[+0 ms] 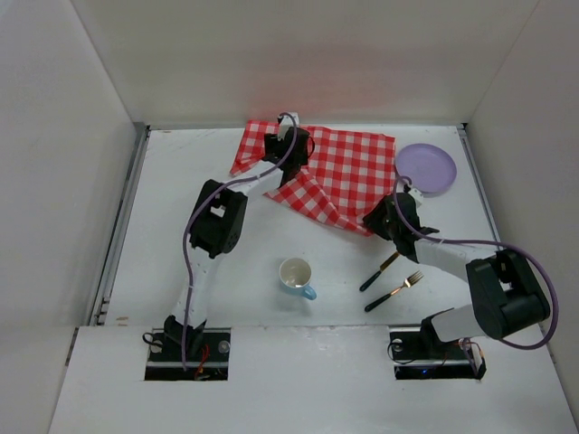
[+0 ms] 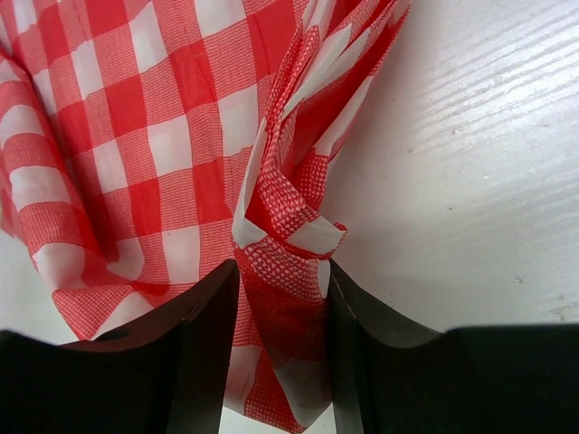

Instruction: Set the dinner table for one person

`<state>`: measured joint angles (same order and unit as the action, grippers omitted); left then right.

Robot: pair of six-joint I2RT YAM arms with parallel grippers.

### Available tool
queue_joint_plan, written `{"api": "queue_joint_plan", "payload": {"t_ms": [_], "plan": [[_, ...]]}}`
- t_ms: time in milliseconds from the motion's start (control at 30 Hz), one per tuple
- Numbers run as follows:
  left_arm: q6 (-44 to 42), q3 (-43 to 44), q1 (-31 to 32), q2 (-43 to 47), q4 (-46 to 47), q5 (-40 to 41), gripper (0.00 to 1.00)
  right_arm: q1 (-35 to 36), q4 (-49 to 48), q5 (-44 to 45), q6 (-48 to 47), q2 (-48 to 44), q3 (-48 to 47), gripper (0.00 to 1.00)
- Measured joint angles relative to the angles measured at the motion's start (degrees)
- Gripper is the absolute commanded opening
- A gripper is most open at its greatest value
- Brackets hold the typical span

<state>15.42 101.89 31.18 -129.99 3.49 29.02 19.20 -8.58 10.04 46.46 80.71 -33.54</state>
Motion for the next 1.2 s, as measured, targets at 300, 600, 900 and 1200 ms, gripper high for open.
{"api": "queue_joint_plan", "payload": {"t_ms": [300, 600, 900, 1200], "plan": [[-4.1, 13.4, -1.6, -10.7, -6.4, 0.6, 0.61, 0.4, -3.0, -1.7, -0.2, 0.5, 0.7, 0.48], [-4.8, 14.8, -3.2, -11.8, -7.5, 0.6, 0.18, 0.4, -4.6, -3.3, -0.1, 0.6, 0.8, 0.49], [-3.9, 2.6, -4.1, -3.8, -3.9, 1.1, 0.05, 0.4, -5.3, -3.6, 0.0, 0.8, 0.8, 0.28], [0.5, -22.2, -6.4, 21.6, 5.6, 2.0, 0.04, 0.4, -4.2, -3.6, 1.2, 0.7, 0.0, 0.16]]}}
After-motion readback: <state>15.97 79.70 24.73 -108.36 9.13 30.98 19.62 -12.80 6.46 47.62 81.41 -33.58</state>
